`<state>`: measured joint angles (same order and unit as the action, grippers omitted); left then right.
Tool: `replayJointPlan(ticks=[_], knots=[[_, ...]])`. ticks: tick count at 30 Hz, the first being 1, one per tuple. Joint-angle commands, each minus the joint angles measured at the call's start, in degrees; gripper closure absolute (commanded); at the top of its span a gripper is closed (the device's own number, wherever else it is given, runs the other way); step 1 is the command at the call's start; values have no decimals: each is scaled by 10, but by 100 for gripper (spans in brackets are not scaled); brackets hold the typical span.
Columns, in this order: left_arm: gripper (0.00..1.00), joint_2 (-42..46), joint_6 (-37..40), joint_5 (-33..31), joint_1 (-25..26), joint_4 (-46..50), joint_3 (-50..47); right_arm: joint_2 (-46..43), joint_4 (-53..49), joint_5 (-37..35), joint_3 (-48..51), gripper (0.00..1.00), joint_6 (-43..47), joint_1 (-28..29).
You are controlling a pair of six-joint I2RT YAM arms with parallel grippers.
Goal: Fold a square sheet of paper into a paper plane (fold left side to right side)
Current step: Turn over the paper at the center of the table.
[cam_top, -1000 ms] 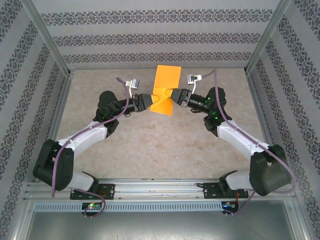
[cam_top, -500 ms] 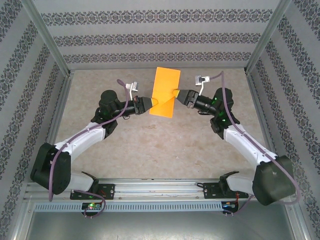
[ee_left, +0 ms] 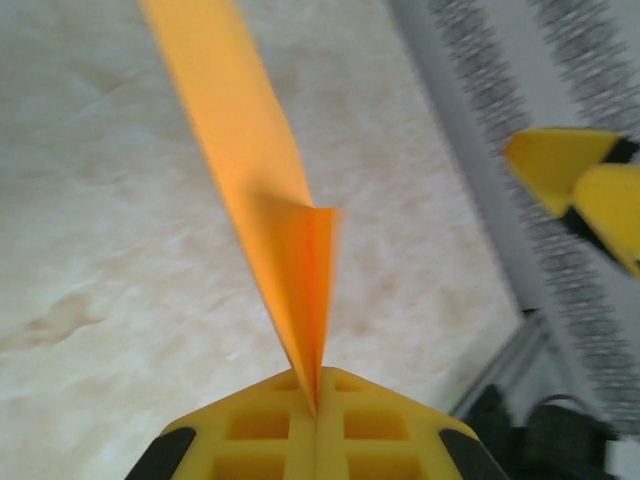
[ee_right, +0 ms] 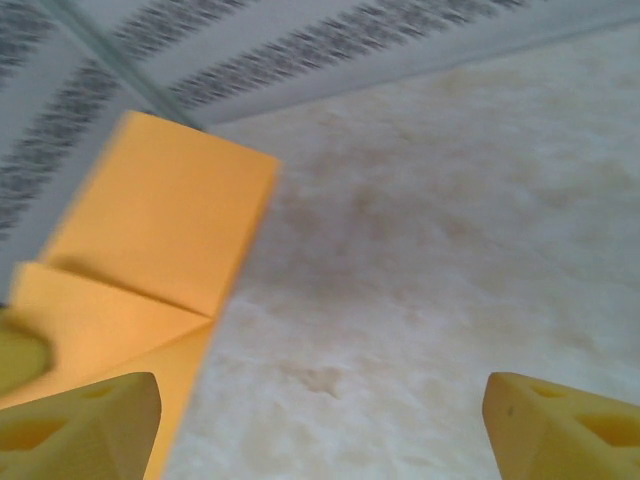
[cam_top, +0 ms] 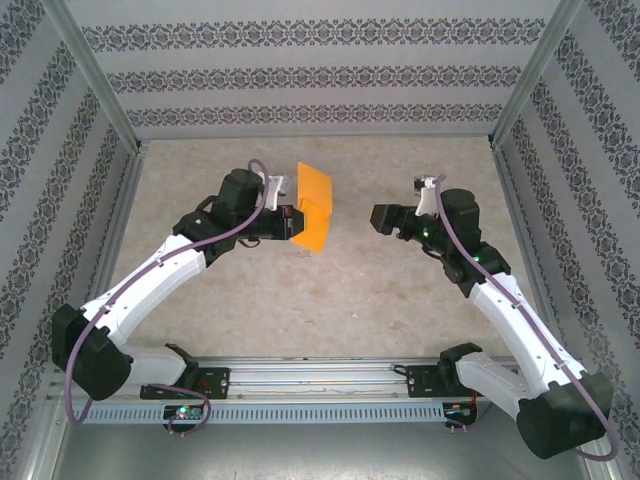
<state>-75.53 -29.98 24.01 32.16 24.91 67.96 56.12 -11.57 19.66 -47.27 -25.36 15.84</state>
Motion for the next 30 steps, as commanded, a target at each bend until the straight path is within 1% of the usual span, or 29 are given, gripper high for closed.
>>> replayJointPlan(ticks=[1, 5, 6, 7, 11, 16, 19, 23, 26, 30], knots=[[100, -35, 76, -156, 47, 184, 49, -3, -87, -98, -12, 15, 51, -9], [100, -87, 88, -267, 112, 262, 97, 14, -105, -115, -3, 9, 50, -14], [100, -99, 91, -298, 131, 275, 106, 21, -112, -120, -1, 4, 49, -15], [100, -112, 91, -328, 149, 288, 114, 30, -118, -123, -1, 2, 47, -16], [100, -157, 72, -417, 200, 330, 139, 67, -150, -126, -6, 2, 44, -21], [100, -220, 33, -523, 249, 388, 167, 113, -200, -164, -23, 2, 37, -28], [100, -250, 3, -553, 258, 411, 178, 134, -218, -184, -27, 2, 28, -37], [100, -271, -41, -572, 258, 427, 186, 156, -228, -183, -24, 2, 18, -50], [100, -287, -69, -575, 257, 429, 191, 169, -224, -180, -17, 2, 16, -54], [100, -309, -102, -562, 247, 419, 208, 184, -224, -177, -16, 2, 14, -60]])
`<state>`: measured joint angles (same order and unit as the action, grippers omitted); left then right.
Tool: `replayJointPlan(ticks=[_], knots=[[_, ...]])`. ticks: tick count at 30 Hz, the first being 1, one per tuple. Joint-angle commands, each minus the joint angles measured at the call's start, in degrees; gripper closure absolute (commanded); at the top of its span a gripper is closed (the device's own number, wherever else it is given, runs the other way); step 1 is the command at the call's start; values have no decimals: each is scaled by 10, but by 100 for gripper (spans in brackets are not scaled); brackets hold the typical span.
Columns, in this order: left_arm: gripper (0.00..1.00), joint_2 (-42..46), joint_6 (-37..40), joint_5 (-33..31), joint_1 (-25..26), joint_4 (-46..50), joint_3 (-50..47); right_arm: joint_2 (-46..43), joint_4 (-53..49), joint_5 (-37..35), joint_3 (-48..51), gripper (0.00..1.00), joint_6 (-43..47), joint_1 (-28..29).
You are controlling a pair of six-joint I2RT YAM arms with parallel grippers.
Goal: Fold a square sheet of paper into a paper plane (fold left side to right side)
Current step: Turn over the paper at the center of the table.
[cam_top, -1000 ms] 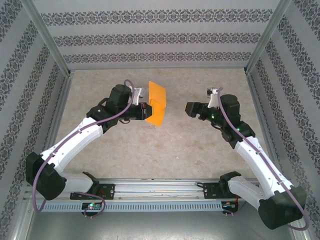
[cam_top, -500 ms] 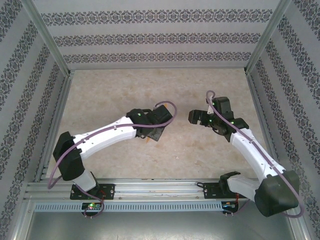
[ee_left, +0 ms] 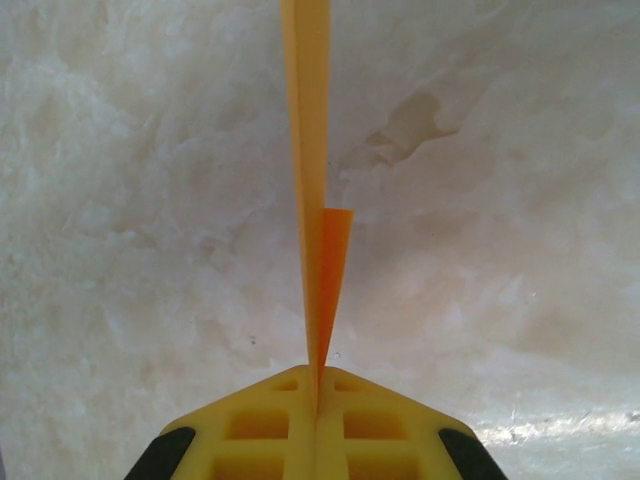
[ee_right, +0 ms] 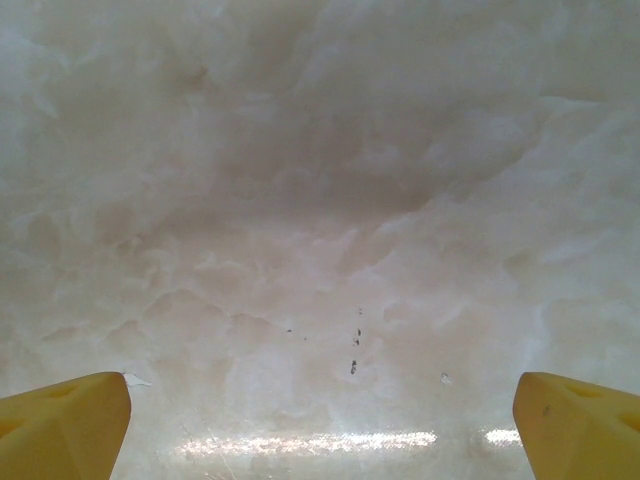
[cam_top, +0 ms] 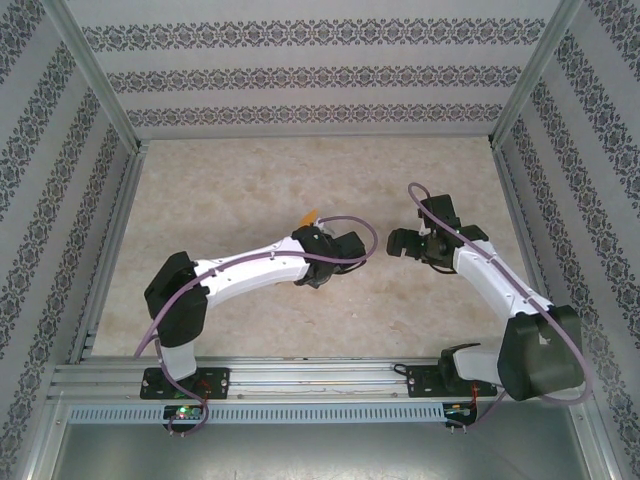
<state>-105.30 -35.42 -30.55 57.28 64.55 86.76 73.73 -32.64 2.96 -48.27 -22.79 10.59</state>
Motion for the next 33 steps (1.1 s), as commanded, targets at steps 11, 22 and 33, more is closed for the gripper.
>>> replayJointPlan(ticks=[11, 22, 33], knots=[[100, -127, -248, -13, -16, 125, 117, -10, -10, -11, 20, 2, 0, -27], [100, -183, -227, 81, -35, 42, 143, -56, -11, -5, 53, 2, 12, -55], [93, -202, -194, 171, -50, -29, 126, -88, -7, 12, 78, 2, 12, -66]])
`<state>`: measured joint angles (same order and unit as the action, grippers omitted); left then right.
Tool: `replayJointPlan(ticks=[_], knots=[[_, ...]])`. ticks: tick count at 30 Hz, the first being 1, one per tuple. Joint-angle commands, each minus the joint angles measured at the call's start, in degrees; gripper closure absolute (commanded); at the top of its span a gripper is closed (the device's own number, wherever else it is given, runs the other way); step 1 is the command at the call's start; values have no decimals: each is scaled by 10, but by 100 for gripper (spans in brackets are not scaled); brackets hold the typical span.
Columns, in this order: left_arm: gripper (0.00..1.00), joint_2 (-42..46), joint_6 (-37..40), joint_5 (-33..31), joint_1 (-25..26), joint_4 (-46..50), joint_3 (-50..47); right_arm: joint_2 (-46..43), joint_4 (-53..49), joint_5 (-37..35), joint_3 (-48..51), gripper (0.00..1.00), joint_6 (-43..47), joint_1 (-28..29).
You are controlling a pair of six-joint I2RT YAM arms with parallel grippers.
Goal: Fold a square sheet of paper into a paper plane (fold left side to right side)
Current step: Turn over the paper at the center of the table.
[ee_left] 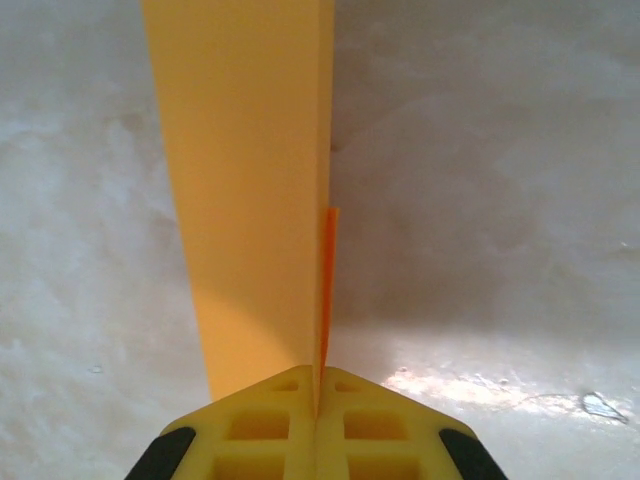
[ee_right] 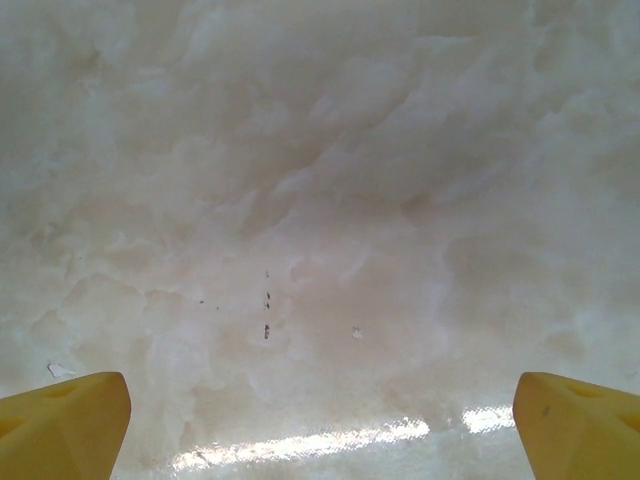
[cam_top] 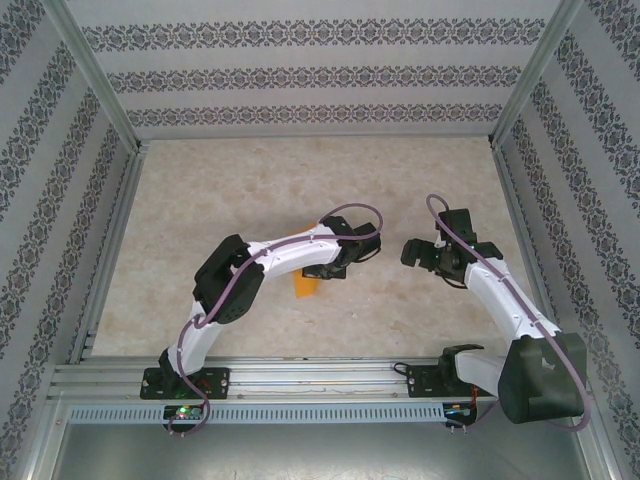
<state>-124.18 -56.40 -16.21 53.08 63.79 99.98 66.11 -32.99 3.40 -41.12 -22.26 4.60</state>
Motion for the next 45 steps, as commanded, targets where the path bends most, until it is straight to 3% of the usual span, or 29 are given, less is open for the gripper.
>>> replayJointPlan(ticks=[1, 14, 21, 27, 33, 38, 42, 45], knots=[[90, -14, 20, 33, -8, -28, -7, -12, -3, 9, 6, 2, 7, -7], [51, 58, 83, 91, -19, -117, -59, -20, 2, 60, 5, 2, 4, -8], [44, 188, 115, 144, -65, -280, -197, -9, 29, 171, -2, 3, -14, -8], [42, 314, 119, 236, -139, -503, -378, 38, 80, 275, -6, 22, -68, 7], [43, 371, 98, 343, -215, -648, -489, 125, 147, 303, -25, 45, -134, 90], [46, 382, 96, 416, -262, -672, -525, 212, 221, 305, -59, 72, -197, 175], [50, 393, 94, 434, -283, -681, -553, 267, 248, 295, -92, 98, -222, 219], [53, 404, 89, 432, -296, -690, -575, 300, 250, 293, -113, 100, -225, 237]])
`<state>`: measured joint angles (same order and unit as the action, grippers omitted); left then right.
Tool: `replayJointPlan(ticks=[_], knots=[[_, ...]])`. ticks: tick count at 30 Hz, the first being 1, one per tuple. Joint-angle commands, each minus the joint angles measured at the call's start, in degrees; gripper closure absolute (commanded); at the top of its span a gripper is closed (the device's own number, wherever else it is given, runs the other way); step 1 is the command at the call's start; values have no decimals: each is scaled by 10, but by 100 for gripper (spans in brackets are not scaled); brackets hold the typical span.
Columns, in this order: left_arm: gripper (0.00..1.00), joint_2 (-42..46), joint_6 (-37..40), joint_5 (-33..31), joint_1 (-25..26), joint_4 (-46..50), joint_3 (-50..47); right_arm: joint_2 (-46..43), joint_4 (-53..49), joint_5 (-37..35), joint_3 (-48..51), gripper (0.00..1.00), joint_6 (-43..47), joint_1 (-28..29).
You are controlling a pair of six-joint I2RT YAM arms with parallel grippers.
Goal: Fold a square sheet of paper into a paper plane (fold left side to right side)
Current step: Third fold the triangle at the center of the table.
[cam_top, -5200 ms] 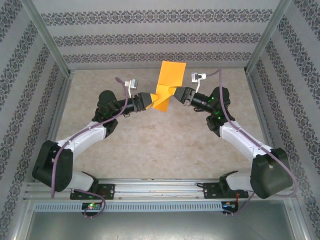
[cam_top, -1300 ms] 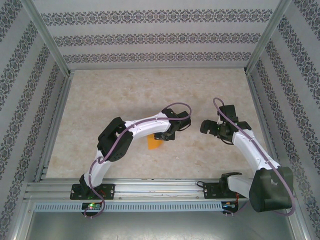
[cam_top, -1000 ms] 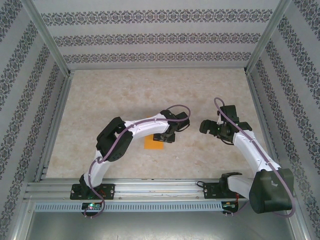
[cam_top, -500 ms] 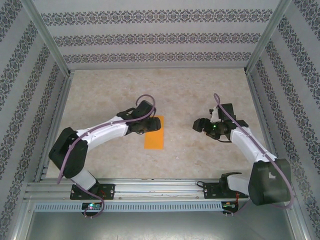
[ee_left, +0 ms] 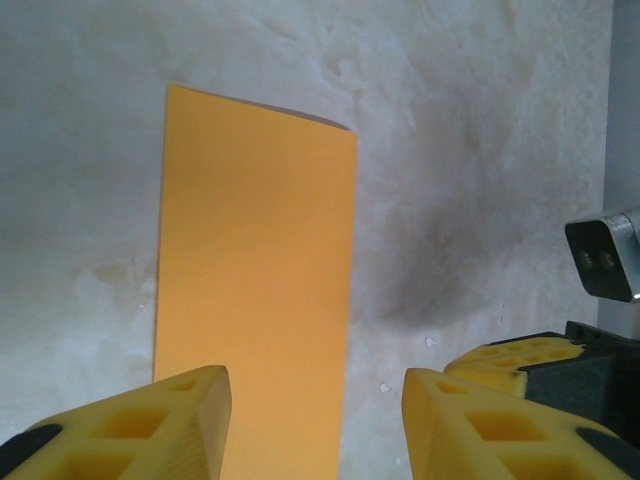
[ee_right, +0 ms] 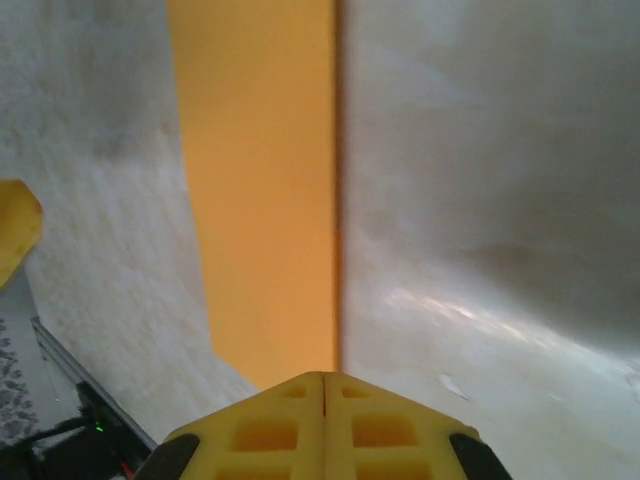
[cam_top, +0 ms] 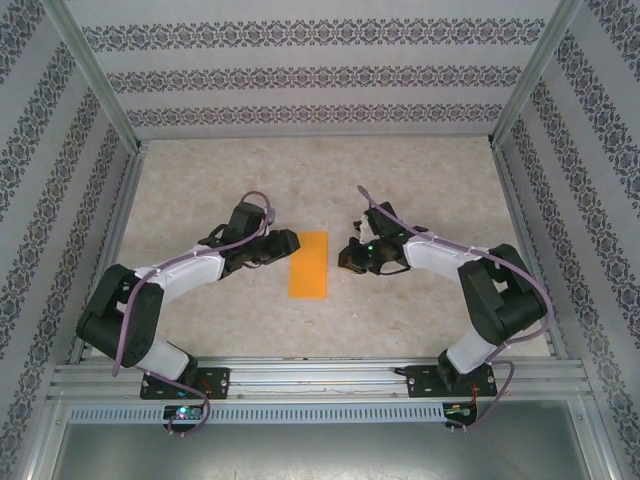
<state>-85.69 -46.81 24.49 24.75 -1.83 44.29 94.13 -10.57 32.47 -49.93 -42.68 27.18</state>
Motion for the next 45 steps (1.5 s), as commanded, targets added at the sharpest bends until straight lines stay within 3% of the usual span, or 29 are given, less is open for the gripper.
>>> replayJointPlan(ticks=[1, 20, 32, 45], knots=[[53, 22, -6, 25, -16, -35, -24, 30, 25, 1, -33, 100, -20, 18], [55, 7, 21, 33, -26, 14, -19, 127, 21, -13, -65, 100, -10, 42], [55, -31, 18, 65, -26, 36, -1, 138, -43, -52, -73, 100, 22, 43], [59, -108, 10, 114, -26, 26, 20, 140, -49, -52, -74, 100, 27, 45]])
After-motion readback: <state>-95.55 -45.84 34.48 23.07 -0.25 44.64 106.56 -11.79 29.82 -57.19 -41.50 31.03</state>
